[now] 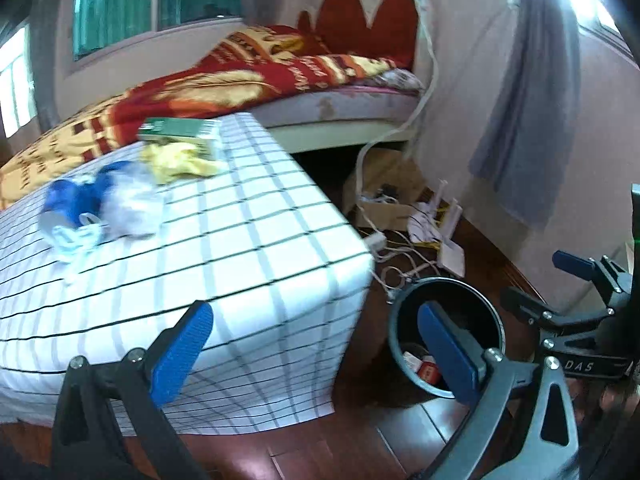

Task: Collect trash
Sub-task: 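Move both tools back toward the table, then grasp the light-blue face mask with the left gripper while the right grasps the plastic bag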

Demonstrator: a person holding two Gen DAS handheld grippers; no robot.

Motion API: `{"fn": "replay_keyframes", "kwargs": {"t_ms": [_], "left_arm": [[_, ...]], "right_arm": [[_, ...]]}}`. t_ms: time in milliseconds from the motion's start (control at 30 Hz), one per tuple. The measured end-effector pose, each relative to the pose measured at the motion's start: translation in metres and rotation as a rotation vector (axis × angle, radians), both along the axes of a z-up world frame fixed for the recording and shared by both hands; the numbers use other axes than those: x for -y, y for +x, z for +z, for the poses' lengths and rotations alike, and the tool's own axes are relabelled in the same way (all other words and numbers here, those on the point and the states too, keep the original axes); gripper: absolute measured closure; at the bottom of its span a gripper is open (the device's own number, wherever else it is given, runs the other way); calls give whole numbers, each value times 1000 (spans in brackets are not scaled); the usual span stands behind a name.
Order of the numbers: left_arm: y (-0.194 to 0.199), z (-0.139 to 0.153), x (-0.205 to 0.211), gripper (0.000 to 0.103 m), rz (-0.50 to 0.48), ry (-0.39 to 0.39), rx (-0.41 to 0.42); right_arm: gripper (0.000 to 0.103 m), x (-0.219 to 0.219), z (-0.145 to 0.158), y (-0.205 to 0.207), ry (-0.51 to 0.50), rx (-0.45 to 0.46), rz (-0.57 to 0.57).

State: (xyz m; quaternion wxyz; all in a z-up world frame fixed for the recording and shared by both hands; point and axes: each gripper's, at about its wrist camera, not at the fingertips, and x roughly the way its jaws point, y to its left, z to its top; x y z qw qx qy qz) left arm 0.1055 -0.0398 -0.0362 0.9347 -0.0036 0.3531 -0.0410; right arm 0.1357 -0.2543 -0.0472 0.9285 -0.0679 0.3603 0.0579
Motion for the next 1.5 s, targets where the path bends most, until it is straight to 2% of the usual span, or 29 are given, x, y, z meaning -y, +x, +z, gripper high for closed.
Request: {"fn": "replay_keyframes", "kwargs": {"t_ms": [267, 533, 633, 767, 867, 1167, 1200, 1267, 1300, 1500], "left_arm": [[-20, 11, -61, 0, 140, 27, 39], [-35, 11, -145, 0, 297, 30, 38], [-32, 7, -174, 1, 344, 21, 31], [-18, -1, -203, 7, 373, 12, 21], [-1, -8, -219, 12, 383, 7, 6], [25, -17, -238, 12, 365, -23, -9], [29, -17, -238, 12, 352, -29, -9], [37, -19, -237, 16, 333, -49, -15], [41, -20, -236, 17, 315, -60, -23], [62, -30, -233, 26, 286, -104, -56]], "right_arm": [[0, -56, 13, 8, 35, 5, 113], [0, -128, 24, 26, 69, 36, 265], [0, -164, 25, 36, 84, 38, 328], [0, -208, 25, 54, 77, 42, 390], [8, -239, 22, 72, 79, 32, 430], [25, -310, -2, 134, 30, -42, 514], [29, -316, -6, 138, 22, -52, 527], [58, -320, -10, 142, 32, -80, 560], [62, -319, -10, 142, 41, -81, 565], [62, -291, -5, 136, 61, -50, 512]]}}
